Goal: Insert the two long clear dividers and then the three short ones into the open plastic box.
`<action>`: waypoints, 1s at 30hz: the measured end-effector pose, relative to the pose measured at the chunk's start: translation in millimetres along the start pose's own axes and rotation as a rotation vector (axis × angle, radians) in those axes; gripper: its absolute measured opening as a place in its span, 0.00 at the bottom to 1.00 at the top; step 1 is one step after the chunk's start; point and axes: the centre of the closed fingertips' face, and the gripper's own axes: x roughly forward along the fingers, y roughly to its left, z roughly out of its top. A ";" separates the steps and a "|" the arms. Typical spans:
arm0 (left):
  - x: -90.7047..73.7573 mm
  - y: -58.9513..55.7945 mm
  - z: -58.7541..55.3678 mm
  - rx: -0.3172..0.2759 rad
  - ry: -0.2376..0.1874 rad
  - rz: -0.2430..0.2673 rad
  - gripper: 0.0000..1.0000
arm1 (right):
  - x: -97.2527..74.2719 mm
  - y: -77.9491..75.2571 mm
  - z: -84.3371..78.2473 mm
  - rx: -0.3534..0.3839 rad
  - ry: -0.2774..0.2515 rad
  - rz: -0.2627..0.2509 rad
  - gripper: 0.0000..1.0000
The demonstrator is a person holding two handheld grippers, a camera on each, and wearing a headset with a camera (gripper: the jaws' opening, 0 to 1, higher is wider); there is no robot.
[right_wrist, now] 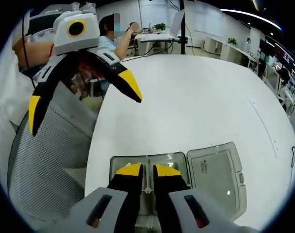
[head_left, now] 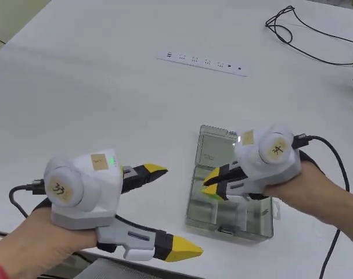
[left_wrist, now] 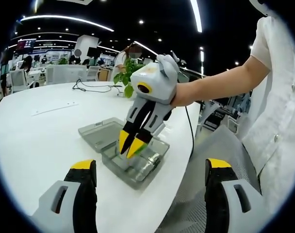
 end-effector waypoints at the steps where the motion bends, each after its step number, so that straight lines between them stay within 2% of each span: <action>1: -0.1 -0.2 0.3 -0.002 -0.002 0.000 0.95 | -4.1 -0.5 3.1 0.006 -0.016 -0.009 0.11; 9: -0.3 -1.3 0.1 0.004 0.003 0.002 0.95 | -31.7 0.9 11.4 0.040 -0.086 -0.044 0.19; 12: -0.8 -1.5 1.3 0.005 0.000 0.002 0.95 | -44.0 0.6 13.2 0.078 -0.127 -0.061 0.21; 18: -1.6 -3.7 1.1 0.014 0.006 0.001 0.96 | -63.2 0.7 8.4 0.110 -0.160 -0.085 0.28; 24: -2.5 -4.3 1.5 0.018 0.008 0.004 0.96 | -83.9 0.2 -5.1 0.144 -0.178 -0.118 0.33; 30: -4.7 -5.6 1.4 0.023 0.012 0.007 0.96 | -101.9 2.6 -28.6 0.159 -0.149 -0.150 0.39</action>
